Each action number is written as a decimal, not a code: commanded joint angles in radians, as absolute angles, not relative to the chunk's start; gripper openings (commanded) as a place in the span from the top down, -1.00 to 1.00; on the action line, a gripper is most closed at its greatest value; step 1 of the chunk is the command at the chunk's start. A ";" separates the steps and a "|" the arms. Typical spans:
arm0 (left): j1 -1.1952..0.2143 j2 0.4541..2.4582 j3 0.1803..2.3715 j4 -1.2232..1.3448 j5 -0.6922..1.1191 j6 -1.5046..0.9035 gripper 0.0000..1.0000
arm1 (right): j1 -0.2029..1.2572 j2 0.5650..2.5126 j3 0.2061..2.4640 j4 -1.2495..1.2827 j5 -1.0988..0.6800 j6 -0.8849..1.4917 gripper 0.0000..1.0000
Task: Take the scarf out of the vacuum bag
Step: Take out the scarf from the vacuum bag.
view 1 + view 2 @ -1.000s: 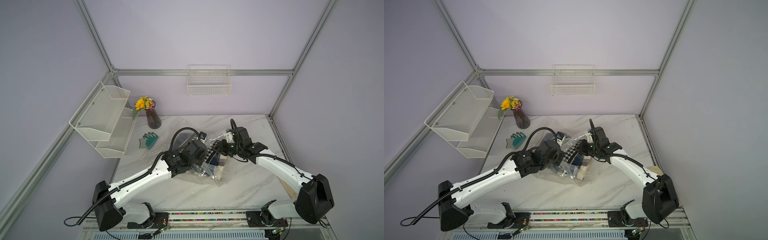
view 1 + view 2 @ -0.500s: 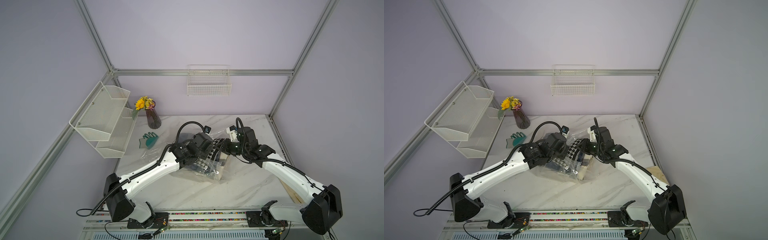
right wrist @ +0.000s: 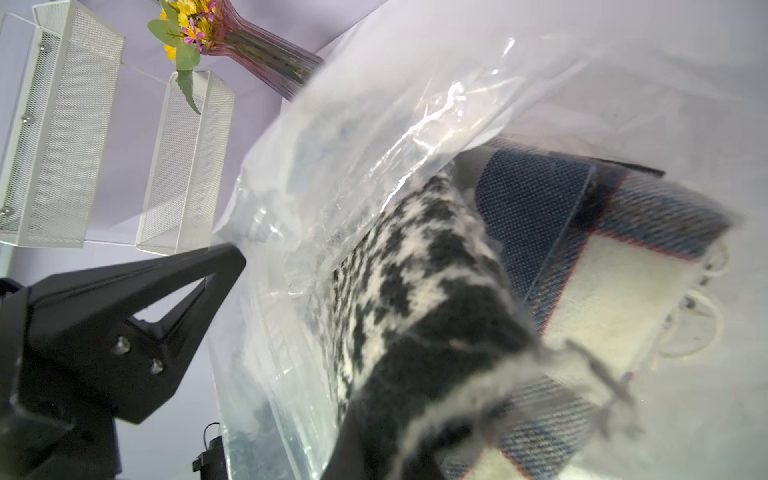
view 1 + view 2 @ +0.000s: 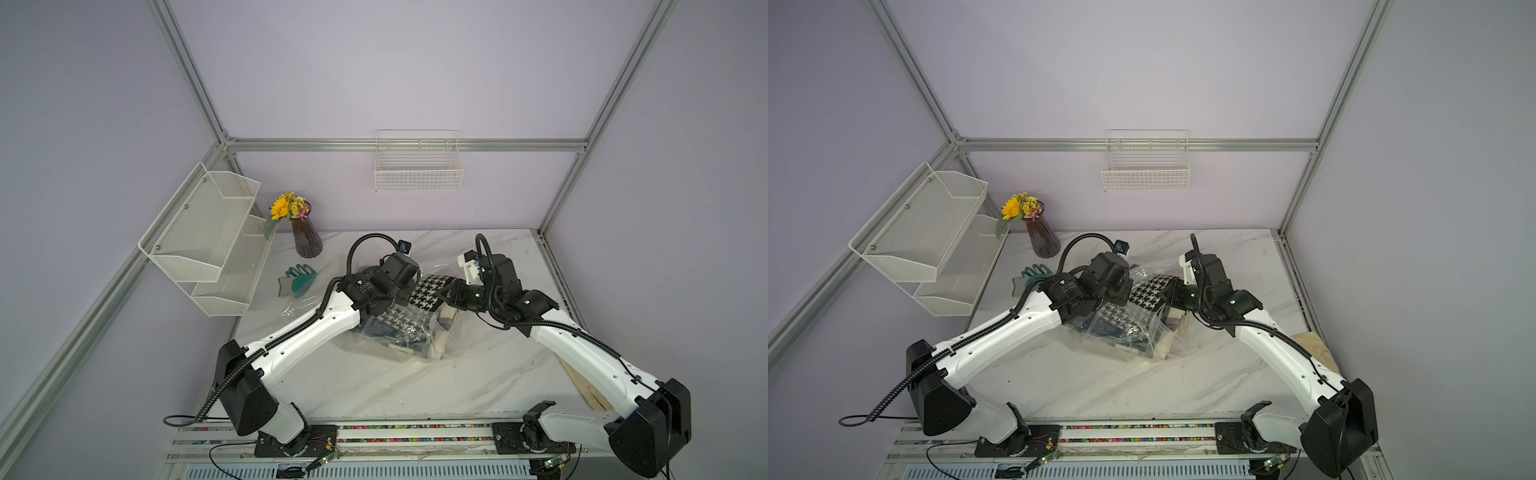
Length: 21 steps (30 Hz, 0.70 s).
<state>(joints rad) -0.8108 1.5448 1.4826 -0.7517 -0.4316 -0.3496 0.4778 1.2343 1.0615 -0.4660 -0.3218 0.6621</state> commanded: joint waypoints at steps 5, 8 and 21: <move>-0.783 1.572 1.502 -0.776 -0.445 -0.374 1.00 | 0.432 1.170 1.144 -0.562 -0.234 0.572 1.00; -0.782 1.560 1.480 -0.771 -0.427 -0.378 1.00 | 0.406 1.162 1.166 -0.580 -0.211 0.551 1.00; -0.782 1.536 1.436 -0.780 -0.442 -0.377 1.00 | 0.325 1.167 1.310 -0.729 -0.079 0.470 1.00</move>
<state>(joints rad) -0.7982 1.5520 1.4197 -0.7280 -0.3939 -0.3576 0.3553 1.2041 1.2419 -0.7200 -0.1780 0.5175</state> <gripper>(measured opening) 0.047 0.089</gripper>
